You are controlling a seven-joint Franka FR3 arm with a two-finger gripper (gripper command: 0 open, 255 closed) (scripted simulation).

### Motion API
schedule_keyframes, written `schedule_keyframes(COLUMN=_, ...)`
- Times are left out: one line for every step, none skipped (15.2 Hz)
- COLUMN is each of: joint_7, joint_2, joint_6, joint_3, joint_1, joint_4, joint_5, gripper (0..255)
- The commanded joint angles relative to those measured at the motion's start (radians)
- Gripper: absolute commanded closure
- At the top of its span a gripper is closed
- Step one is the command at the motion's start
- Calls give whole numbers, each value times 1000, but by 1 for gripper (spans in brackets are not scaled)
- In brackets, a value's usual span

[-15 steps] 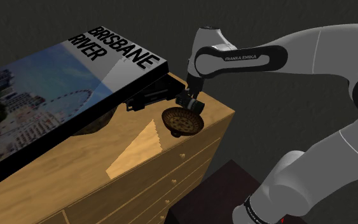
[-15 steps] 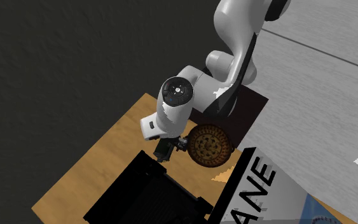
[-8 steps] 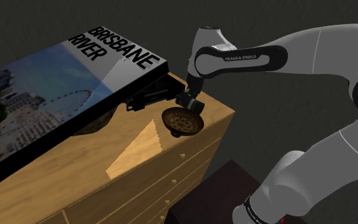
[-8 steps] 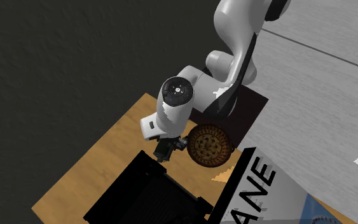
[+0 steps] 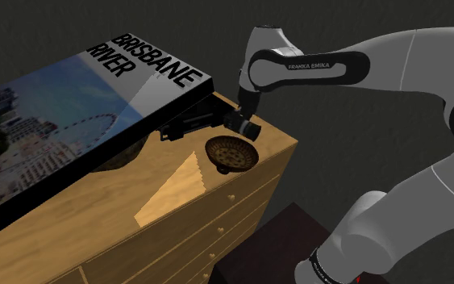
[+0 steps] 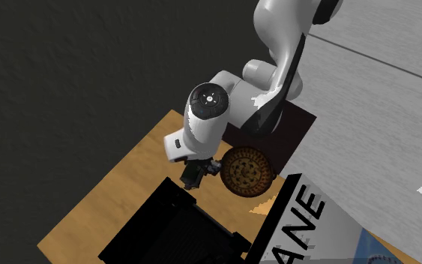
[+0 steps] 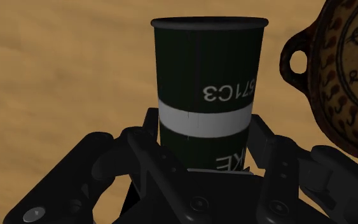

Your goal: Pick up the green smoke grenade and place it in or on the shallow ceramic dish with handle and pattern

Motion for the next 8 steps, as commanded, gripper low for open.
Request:
schedule_keyframes(joint_7=-4, joint_2=-5, joint_6=-26, joint_3=-1, joint_1=0, joint_4=22, joint_5=1, gripper=255)
schedule_keyframes(joint_7=-6, joint_2=-6, joint_6=-39, joint_3=0, joint_1=0, joint_4=34, joint_5=2, gripper=255)
schedule_keyframes(joint_7=-7, joint_2=-8, joint_6=-53, joint_3=0, joint_1=0, joint_4=46, joint_5=2, gripper=255)
schedule_keyframes(joint_7=-8, joint_2=-9, joint_6=-66, joint_3=0, joint_1=0, joint_4=58, joint_5=3, gripper=255)
schedule_keyframes(joint_7=-10, joint_2=-9, joint_6=-80, joint_3=0, joint_1=0, joint_4=71, joint_5=4, gripper=255)
schedule_keyframes(joint_7=-11, joint_2=-10, joint_6=-93, joint_3=0, joint_1=0, joint_4=84, joint_5=4, gripper=255)
schedule_keyframes(joint_7=-12, joint_2=-10, joint_6=-106, joint_3=1, joint_1=1, joint_4=97, joint_5=5, gripper=255)
schedule_keyframes(joint_7=-14, joint_2=-10, joint_6=-120, joint_3=1, joint_1=1, joint_4=110, joint_5=5, gripper=255)
